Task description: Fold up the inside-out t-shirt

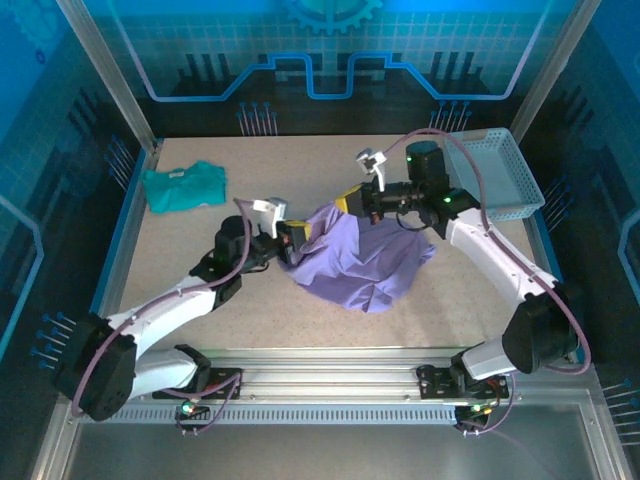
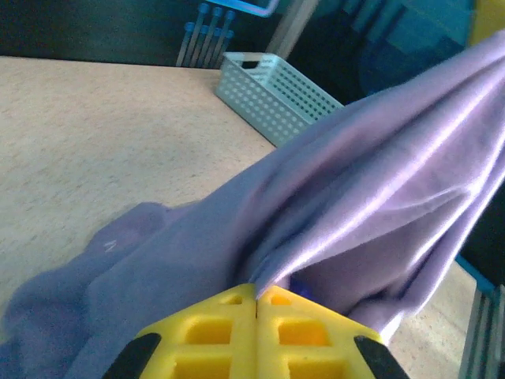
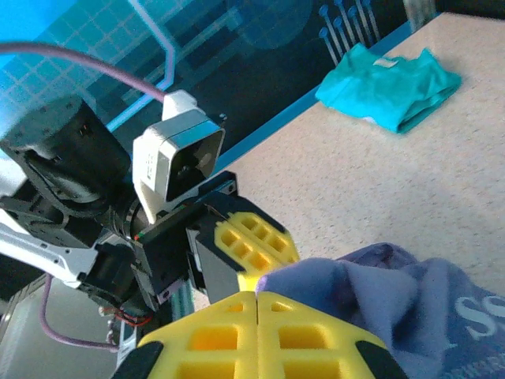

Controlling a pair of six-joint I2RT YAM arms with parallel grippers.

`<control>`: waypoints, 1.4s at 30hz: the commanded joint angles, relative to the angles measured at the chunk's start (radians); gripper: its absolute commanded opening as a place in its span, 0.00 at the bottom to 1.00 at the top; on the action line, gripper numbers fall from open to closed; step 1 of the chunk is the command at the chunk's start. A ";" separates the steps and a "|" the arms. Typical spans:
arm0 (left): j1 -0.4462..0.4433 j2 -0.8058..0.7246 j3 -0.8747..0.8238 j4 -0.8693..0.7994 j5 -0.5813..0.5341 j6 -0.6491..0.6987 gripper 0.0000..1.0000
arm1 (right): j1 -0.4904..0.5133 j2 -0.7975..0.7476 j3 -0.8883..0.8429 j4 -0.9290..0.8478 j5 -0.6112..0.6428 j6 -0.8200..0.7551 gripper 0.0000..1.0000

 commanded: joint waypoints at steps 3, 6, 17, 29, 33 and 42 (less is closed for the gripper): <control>0.051 -0.119 -0.156 0.075 -0.042 -0.146 0.00 | -0.009 -0.020 0.050 0.030 -0.020 0.023 0.00; 0.050 -0.131 -0.177 0.097 0.005 -0.145 0.00 | 0.012 0.009 0.058 0.035 -0.017 0.023 0.00; 0.046 -0.146 -0.167 0.321 0.172 -0.266 0.00 | 0.140 0.152 0.257 -0.378 0.604 -0.105 0.07; -0.013 -0.134 -0.125 0.305 0.101 -0.311 0.00 | 0.279 -0.071 0.036 -0.348 0.886 0.047 0.63; -0.015 -0.117 -0.118 0.296 0.099 -0.303 0.00 | 0.358 -0.129 -0.128 -0.245 0.854 0.129 0.74; -0.018 -0.109 -0.102 0.279 0.119 -0.298 0.00 | 0.449 -0.033 -0.167 -0.114 0.974 -0.037 0.82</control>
